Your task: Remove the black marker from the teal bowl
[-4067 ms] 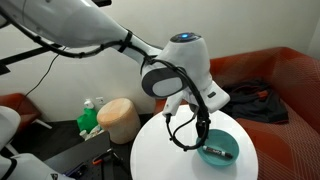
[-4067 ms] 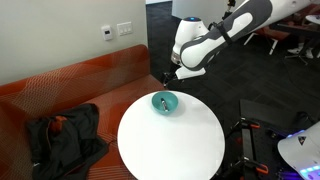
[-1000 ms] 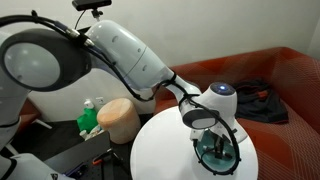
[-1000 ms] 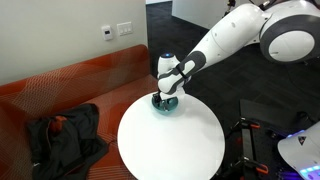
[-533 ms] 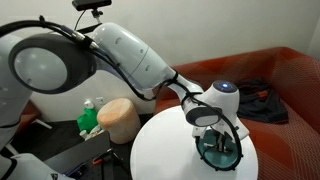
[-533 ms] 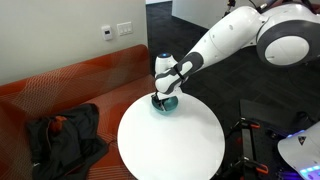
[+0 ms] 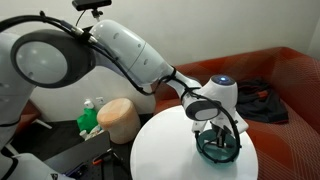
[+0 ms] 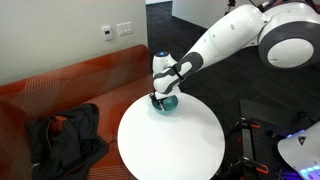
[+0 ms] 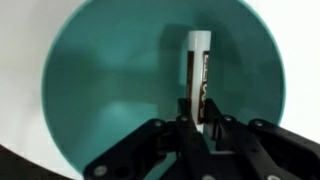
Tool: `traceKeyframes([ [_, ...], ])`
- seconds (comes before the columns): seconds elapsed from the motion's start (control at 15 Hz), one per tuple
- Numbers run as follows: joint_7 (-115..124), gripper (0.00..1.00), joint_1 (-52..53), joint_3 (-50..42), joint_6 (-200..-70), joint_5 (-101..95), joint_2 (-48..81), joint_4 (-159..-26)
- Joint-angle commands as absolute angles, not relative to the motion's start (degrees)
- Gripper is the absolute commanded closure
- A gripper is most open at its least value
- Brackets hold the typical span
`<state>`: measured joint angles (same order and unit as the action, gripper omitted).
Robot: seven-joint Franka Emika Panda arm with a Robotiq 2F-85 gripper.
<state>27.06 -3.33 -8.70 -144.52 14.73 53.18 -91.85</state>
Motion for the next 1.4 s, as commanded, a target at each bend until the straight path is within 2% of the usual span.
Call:
traceKeyframes([
  [0.0,30.06,0.95,-0.45,-10.58,-142.36,13.42,46.97,-97.19],
  [0.53,32.78,0.95,4.1,-13.76,-145.57,10.13,34.86,-108.87],
  [0.93,28.95,0.95,5.64,-11.71,-145.82,3.69,26.89,-115.11],
  [1.33,24.84,0.95,8.18,-6.02,-143.74,-1.08,25.39,-116.0],
])
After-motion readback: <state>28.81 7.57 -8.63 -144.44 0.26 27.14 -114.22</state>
